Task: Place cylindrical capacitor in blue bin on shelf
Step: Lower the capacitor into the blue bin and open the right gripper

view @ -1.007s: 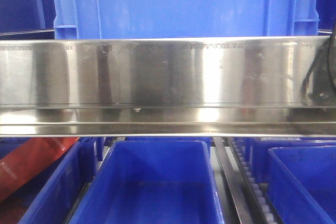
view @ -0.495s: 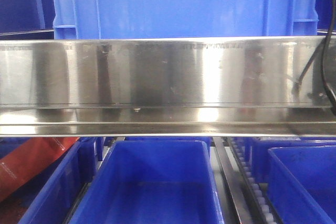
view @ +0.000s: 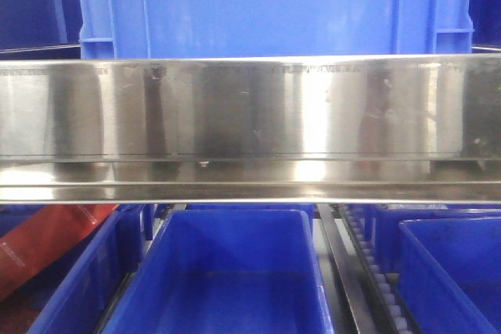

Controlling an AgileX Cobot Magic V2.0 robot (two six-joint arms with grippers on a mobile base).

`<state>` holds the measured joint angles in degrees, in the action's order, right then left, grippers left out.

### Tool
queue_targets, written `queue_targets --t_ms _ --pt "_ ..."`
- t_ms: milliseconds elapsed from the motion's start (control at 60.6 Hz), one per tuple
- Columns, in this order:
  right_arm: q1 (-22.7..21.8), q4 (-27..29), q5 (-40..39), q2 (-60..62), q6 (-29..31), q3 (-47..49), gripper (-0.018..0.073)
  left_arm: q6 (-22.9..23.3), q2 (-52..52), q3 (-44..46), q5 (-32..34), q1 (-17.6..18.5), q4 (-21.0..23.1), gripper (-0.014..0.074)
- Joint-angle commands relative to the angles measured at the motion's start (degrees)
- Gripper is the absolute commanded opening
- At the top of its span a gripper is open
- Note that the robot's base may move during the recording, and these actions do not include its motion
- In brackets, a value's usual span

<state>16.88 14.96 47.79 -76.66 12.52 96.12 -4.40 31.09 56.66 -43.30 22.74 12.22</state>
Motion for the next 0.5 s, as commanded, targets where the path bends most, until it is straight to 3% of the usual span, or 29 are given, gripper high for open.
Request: queue_targets --t_ms 0,479 --pt "-1.75 0.06 -2.03 6.39 0.05 -5.93 -0.0160 0.28 -0.42 -0.09 0.71 -0.34 0.50 -0.0111" --pt "-1.87 -1.46 -16.66 39.71 0.05 -48.01 -0.0162 0.28 -0.42 -0.09 3.98 -0.34 0.12 -0.0111"
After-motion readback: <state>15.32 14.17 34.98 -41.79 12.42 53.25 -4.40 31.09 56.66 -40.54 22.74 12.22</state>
